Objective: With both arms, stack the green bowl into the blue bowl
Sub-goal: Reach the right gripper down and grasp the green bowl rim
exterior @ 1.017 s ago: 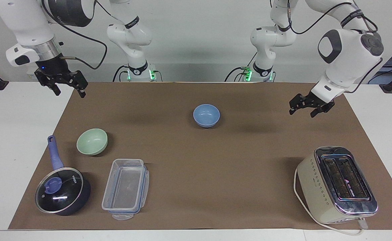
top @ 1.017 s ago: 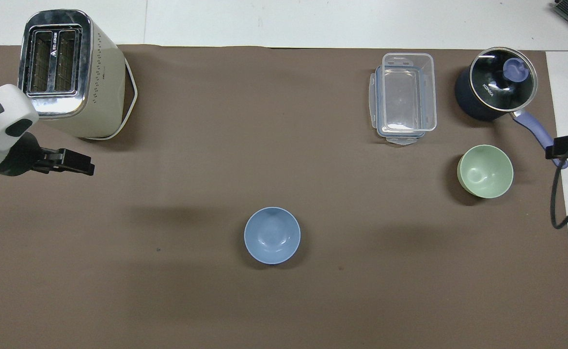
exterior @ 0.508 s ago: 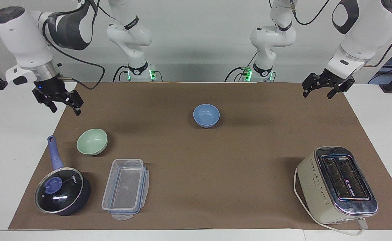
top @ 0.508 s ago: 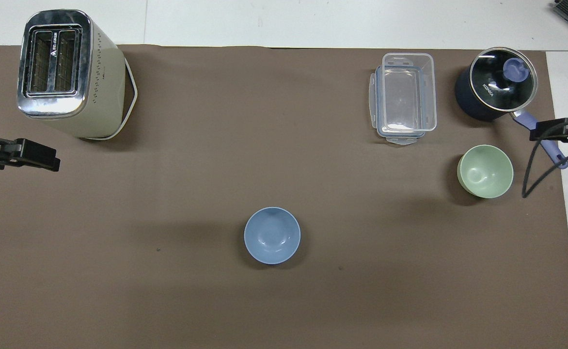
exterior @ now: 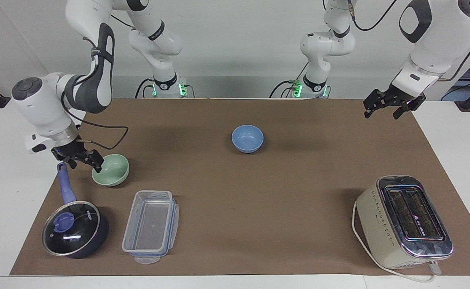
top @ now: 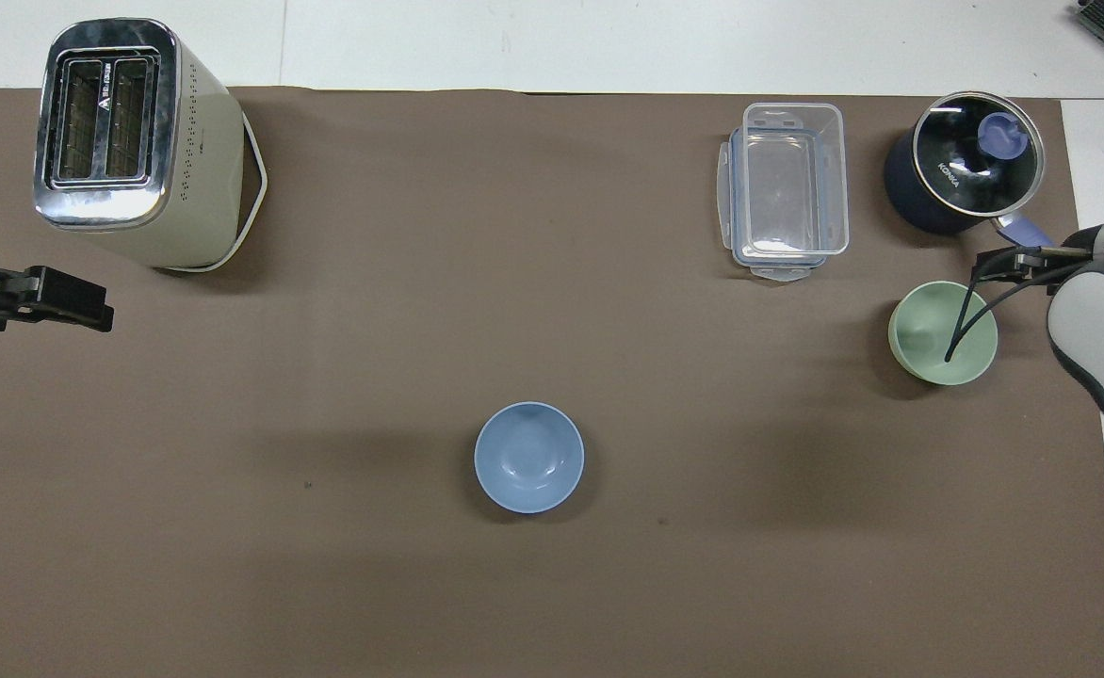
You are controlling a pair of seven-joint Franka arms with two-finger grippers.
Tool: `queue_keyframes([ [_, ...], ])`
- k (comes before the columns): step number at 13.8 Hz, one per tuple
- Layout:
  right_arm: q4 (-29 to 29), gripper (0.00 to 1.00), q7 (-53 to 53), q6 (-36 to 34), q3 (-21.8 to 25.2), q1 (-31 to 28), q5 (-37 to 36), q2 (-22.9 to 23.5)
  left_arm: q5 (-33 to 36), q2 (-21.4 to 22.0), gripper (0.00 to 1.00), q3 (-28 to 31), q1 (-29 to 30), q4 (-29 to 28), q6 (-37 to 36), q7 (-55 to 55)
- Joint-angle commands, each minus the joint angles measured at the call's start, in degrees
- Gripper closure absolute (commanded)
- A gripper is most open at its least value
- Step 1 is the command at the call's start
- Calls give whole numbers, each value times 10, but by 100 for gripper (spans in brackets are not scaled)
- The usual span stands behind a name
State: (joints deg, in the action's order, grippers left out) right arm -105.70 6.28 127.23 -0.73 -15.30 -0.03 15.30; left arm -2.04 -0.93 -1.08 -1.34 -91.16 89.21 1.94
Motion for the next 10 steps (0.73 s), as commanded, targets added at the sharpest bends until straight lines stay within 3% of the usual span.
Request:
queue_keyframes([
  [1,-29,0,57,28,-5,-33,4,10,12,0,0,-1,0,2,-9,-8],
  [4,-52,0,101,28,-6,-44,12,19,12,0,0,-1,0,3,-9,-8],
  [6,-57,5,104,23,-6,-43,12,17,12,0,0,-1,-1,3,-9,-8],
  [8,-68,15,121,23,-7,-43,12,12,12,0,0,-1,0,3,-9,-8],
  [10,-70,35,138,21,-7,-42,12,11,12,0,0,-1,0,3,-9,-8],
])
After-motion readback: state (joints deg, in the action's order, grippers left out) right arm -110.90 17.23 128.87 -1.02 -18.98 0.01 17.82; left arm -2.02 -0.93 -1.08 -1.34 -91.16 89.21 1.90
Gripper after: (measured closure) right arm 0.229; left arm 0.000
